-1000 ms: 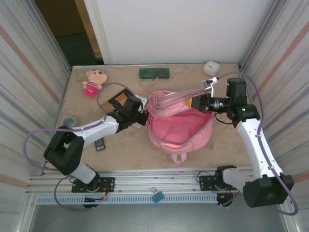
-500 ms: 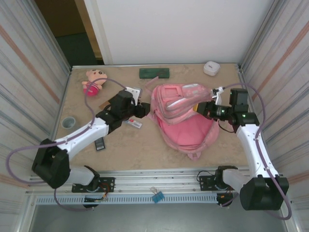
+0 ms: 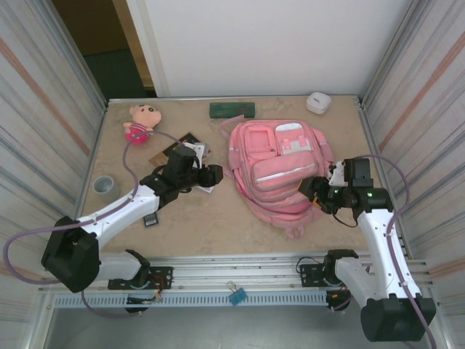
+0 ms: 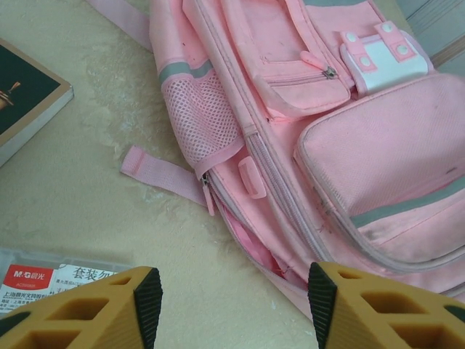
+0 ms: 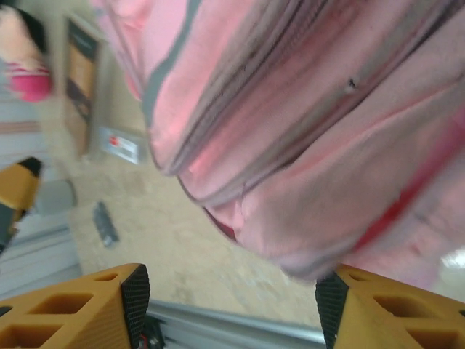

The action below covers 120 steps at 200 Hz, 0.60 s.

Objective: Pack the student bag

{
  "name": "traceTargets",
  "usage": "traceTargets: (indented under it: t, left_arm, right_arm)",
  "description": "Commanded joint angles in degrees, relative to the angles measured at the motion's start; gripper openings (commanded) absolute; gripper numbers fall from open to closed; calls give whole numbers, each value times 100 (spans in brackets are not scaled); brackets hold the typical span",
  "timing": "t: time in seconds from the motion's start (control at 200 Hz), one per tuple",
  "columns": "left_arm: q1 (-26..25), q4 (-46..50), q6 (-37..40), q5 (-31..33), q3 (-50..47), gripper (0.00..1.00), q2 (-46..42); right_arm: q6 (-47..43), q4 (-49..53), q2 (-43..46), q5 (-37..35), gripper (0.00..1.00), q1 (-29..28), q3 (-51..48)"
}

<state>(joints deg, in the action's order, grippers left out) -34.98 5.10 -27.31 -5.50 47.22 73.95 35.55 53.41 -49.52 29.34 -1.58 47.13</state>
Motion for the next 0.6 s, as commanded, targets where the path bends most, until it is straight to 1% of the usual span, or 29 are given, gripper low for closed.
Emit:
traceTargets:
  t: [0.0,0.09,0.17,0.236,0.261,0.331,0.411,0.461,0.506,0.596]
  left_arm:
    - [-33,250,-138,59,148,57,70]
    - [-29,428,-144,115,255,57,75]
    - [-27,483,-131,164,283,57,33]
    - [-20,483,-118,233,270,57,-16]
    - [-17,476,-106,248,278,58,-28]
    - [21,455,-100,274,277,58,-61]
    - [103,453,-99,260,261,58,-85]
    - [163,503,-101,268,252,58,-124]
    - [231,531,-99,280,242,59,-159]
    - [393,562,-123,273,169,59,-269]
  right_arm:
    - [92,1260,-92,-943,64,-263,468]
    - [101,1939,-297,-1661,65,-584,1051]
    - [108,2516,-554,-2326,65,-940,1822]
    - [90,2605,-690,-2670,65,-1340,2346]
    - [57,2534,-909,-2726,65,-1509,2485]
    - [-98,1995,-1258,-2795,64,-1932,2678]
    - [-225,1031,-1905,-2736,64,-2366,2751]
    - [-390,304,-2365,-2539,63,-2581,2757]
    - [-507,-288,-2803,-2364,62,-2688,2816]
    - [-586,-1415,-3605,-2284,62,-2725,2878]
